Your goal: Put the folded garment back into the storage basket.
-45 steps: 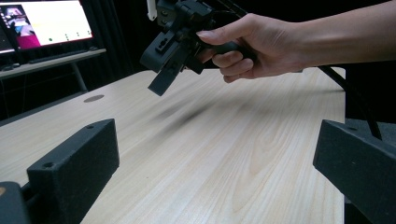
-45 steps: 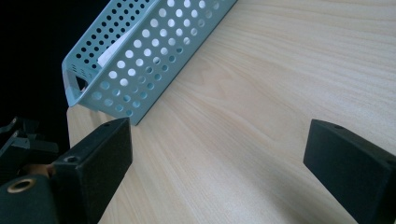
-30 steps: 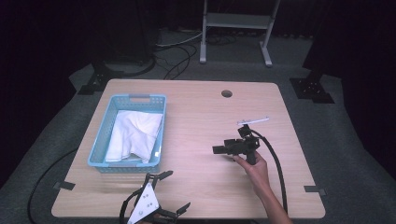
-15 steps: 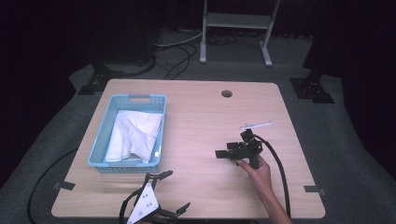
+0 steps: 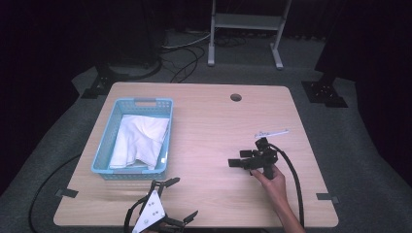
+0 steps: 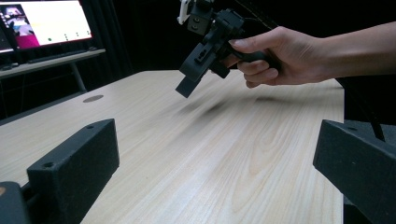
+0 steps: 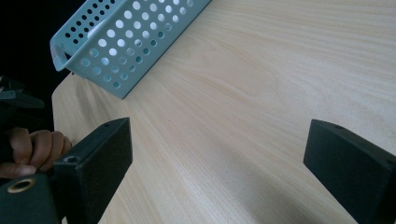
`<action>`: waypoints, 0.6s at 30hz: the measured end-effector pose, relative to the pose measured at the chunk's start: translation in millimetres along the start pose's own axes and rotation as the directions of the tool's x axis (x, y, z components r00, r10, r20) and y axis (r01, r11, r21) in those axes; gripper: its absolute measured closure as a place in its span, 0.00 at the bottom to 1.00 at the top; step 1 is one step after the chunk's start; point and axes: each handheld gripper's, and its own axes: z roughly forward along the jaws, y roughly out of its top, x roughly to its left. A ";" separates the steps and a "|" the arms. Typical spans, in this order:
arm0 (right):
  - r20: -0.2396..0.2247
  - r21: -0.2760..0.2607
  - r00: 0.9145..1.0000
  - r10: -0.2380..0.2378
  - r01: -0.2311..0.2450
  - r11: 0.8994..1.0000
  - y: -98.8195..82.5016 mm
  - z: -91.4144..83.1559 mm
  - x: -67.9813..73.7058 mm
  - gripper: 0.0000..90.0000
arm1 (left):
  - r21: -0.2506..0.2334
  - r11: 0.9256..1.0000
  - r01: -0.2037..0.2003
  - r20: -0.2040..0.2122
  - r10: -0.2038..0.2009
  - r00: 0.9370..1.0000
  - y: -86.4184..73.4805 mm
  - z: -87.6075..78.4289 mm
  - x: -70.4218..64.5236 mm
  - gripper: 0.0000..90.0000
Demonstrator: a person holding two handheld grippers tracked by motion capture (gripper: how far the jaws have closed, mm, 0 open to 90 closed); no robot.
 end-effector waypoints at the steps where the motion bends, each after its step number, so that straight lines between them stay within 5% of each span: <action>1: 0.001 -0.001 1.000 -0.003 0.003 1.000 0.1 -0.7 0.6 0.09 | -0.001 1.000 0.000 0.000 0.000 1.000 0.0 0.1 0.0 0.00; 18: 0.015 -0.022 1.000 -0.006 0.006 1.000 -14.1 -13.0 0.8 0.09 | -0.007 1.000 0.007 0.001 -0.007 1.000 -0.3 -0.3 0.4 0.00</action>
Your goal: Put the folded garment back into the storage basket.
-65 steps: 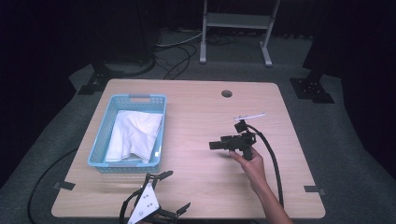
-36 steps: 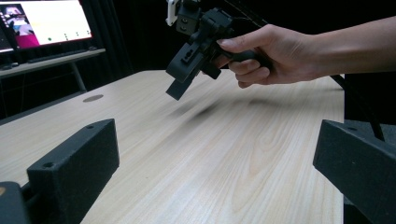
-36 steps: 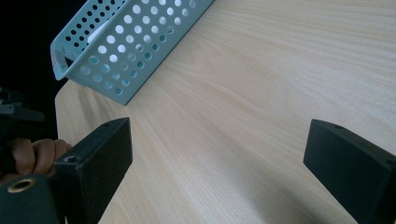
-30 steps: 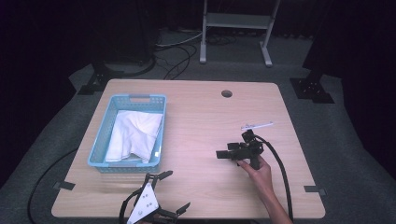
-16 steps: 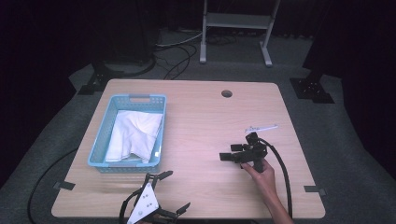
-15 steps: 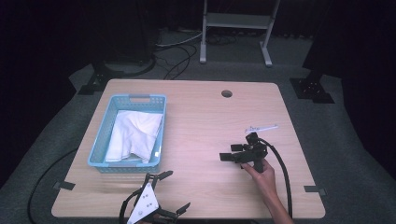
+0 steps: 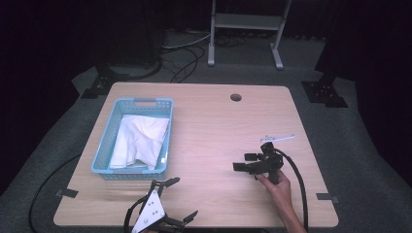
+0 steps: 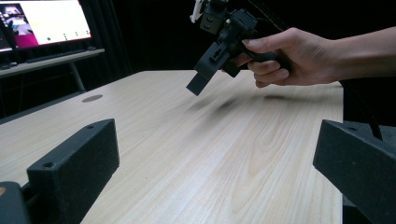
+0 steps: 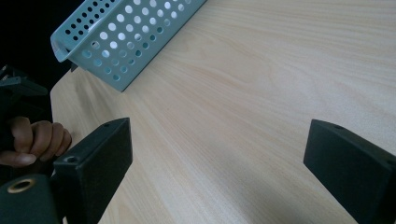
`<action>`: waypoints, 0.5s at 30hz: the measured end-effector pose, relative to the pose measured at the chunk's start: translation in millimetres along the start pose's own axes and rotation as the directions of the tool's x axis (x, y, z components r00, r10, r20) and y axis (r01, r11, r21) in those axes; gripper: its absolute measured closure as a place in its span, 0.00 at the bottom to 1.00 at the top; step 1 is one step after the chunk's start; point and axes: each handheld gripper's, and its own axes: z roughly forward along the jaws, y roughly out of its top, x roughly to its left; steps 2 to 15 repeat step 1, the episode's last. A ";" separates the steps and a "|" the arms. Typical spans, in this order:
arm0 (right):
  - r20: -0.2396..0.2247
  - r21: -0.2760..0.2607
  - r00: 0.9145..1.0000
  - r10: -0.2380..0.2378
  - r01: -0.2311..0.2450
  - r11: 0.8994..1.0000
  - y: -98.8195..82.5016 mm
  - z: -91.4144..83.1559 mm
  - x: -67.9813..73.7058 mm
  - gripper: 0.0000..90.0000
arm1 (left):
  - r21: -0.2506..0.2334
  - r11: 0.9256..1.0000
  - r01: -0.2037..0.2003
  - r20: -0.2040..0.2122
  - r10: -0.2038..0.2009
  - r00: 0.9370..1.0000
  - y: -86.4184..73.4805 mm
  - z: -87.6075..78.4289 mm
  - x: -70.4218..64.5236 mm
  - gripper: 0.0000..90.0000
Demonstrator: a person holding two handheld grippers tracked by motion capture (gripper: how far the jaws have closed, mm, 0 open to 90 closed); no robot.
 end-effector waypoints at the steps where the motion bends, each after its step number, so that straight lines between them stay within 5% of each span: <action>1: 0.001 -0.001 1.000 -0.003 0.003 1.000 -0.1 -0.4 1.0 0.09 | -0.005 1.000 -0.005 -0.003 0.005 1.000 -0.2 -0.7 -0.1 0.00; 15: 0.001 -0.001 1.000 -0.003 0.003 1.000 -0.1 -0.4 1.0 0.09 | -0.005 1.000 -0.005 -0.003 0.005 1.000 -0.2 -0.7 -0.1 0.00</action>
